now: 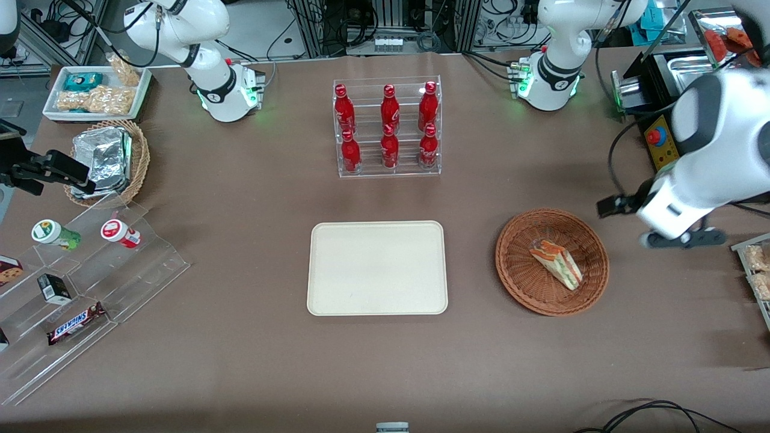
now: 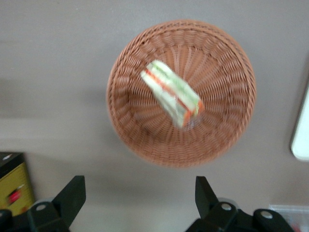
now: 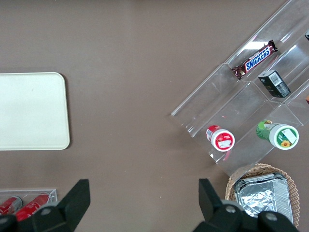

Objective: Place sandwich from basket to tray
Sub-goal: 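Lower the open left gripper over the wrapped sandwich in the basket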

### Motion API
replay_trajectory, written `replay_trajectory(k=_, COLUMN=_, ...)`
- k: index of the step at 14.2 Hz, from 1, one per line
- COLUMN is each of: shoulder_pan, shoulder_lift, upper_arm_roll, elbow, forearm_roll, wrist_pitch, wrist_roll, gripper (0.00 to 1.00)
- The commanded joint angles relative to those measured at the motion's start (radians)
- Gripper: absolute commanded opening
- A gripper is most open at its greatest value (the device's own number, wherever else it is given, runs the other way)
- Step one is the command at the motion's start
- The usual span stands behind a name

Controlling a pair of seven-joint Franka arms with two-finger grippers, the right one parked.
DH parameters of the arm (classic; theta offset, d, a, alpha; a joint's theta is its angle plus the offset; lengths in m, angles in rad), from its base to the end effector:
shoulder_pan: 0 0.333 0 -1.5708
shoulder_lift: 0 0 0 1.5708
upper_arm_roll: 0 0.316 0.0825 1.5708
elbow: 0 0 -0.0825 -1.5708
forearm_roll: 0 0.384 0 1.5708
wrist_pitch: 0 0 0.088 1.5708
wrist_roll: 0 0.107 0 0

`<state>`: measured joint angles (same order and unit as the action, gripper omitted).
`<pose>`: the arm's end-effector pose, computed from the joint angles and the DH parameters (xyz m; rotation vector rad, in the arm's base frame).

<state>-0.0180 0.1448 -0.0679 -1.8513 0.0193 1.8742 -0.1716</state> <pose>0.5835 -0.0474 0.4338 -3.1099 -0.1228 0.1861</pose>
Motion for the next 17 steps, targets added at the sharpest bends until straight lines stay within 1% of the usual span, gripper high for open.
replay_trajectory(k=1, shoulder_pan=-0.037, shoulder_lift=-0.027, upper_arm_roll=0.002, elbow=-0.181, forearm_roll=0.010, wrist_pitch=0.216, wrist_roll=-0.191, gripper=1.00)
replay_trajectory(k=3, shoulder_pan=-0.045, shoulder_lift=-0.008, upper_arm_roll=0.000, elbow=-0.215, forearm_roll=0.010, wrist_pitch=0.299, wrist_roll=-0.430, gripper=1.00)
replay_trajectory(k=5, shoulder_pan=-0.063, shoulder_lift=0.036, upper_arm_roll=0.000, elbow=-0.209, forearm_roll=0.010, wrist_pitch=0.341, wrist_roll=-0.720, gripper=1.00)
replay_trajectory(k=7, shoulder_pan=-0.082, shoulder_lift=0.076, upper_arm_roll=0.002, elbow=-0.207, forearm_roll=0.010, wrist_pitch=0.400, wrist_roll=-0.915, gripper=1.00)
replay_trajectory(k=8, shoulder_pan=-0.083, shoulder_lift=0.094, upper_arm_roll=0.002, elbow=-0.201, forearm_roll=0.010, wrist_pitch=0.414, wrist_roll=-0.984, gripper=1.00)
replay_trajectory(k=9, shoulder_pan=-0.083, shoulder_lift=0.119, upper_arm_roll=0.002, elbow=-0.189, forearm_roll=0.010, wrist_pitch=0.434, wrist_roll=-1.028, gripper=1.00)
replay_trajectory(k=10, shoulder_pan=-0.085, shoulder_lift=0.134, upper_arm_roll=0.002, elbow=-0.184, forearm_roll=0.010, wrist_pitch=0.441, wrist_roll=-1.034, gripper=1.00)
replay_trajectory(k=16, shoulder_pan=-0.083, shoulder_lift=0.254, upper_arm_roll=0.002, elbow=-0.145, forearm_roll=0.019, wrist_pitch=0.497, wrist_roll=-1.019, gripper=1.00)
replay_trajectory(k=17, shoulder_pan=-0.085, shoulder_lift=0.259, upper_arm_roll=0.002, elbow=-0.137, forearm_roll=0.024, wrist_pitch=0.496, wrist_roll=-1.014, gripper=0.75)
